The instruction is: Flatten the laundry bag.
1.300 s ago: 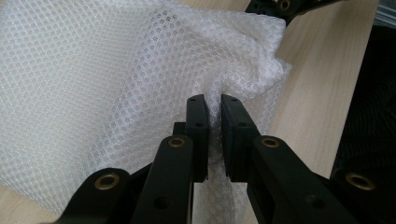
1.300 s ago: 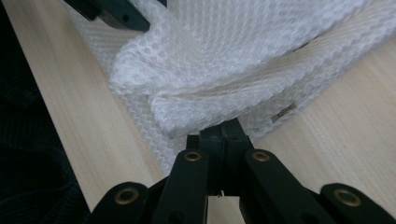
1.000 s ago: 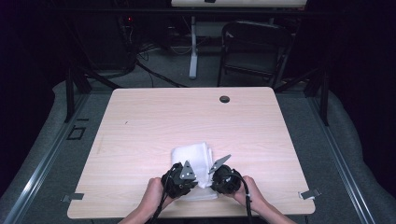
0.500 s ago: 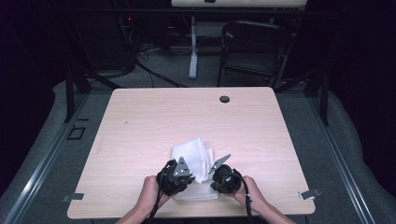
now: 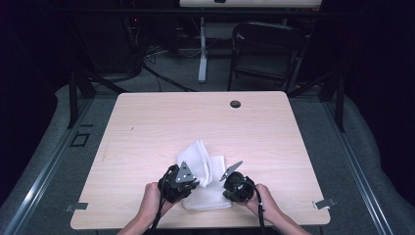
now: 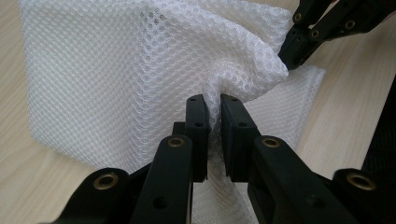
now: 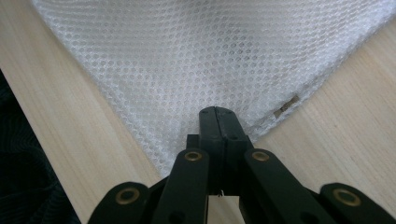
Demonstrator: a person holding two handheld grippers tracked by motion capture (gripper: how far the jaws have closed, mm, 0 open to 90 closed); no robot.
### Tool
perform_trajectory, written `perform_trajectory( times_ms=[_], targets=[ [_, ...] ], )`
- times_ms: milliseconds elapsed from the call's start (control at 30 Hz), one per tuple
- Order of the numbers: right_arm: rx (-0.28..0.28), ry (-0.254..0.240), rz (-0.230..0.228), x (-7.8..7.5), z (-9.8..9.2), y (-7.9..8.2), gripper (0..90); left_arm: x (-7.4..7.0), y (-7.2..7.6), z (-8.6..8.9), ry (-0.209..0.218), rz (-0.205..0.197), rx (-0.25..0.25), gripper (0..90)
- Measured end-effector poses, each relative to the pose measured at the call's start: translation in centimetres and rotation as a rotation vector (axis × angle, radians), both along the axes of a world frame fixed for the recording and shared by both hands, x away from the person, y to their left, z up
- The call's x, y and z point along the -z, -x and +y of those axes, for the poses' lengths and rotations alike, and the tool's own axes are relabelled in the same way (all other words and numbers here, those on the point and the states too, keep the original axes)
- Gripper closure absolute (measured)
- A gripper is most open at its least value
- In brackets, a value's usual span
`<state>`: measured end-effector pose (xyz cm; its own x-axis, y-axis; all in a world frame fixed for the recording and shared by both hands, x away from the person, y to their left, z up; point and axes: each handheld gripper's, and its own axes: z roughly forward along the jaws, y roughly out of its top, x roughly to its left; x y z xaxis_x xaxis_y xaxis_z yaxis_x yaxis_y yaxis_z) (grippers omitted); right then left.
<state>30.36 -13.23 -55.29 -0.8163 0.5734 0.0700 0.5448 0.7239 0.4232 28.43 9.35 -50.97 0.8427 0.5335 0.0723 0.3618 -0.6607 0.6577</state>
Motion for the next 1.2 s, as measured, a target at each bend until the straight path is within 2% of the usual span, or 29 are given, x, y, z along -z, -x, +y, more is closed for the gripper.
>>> perform_trajectory(
  times_ms=[200, 433, 767, 1067, 1200],
  targets=[
    [0.000, 0.033, -0.010, -0.2, -0.2, -0.1, 90.0, -0.1, -0.1, 0.6, -0.009, -0.002, -0.015, 82.4],
    [0.014, 0.037, -0.020, -0.1, -0.3, -0.2, 90.0, -0.2, -0.2, 1.3, -0.010, 0.000, -0.031, 82.4],
    [0.022, 0.041, -0.027, -0.1, -0.7, -0.4, 90.0, -0.1, -0.3, 2.2, 0.013, 0.025, -0.043, 82.4],
    [0.033, 0.045, -0.029, -0.1, -1.1, -0.6, 90.0, -0.2, -0.4, 2.5, -0.002, 0.037, -0.051, 82.1],
    [0.032, 0.051, -0.024, -0.2, -1.3, -0.7, 90.0, -0.3, -0.4, 3.1, 0.000, 0.056, -0.063, 81.4]
  ],
)
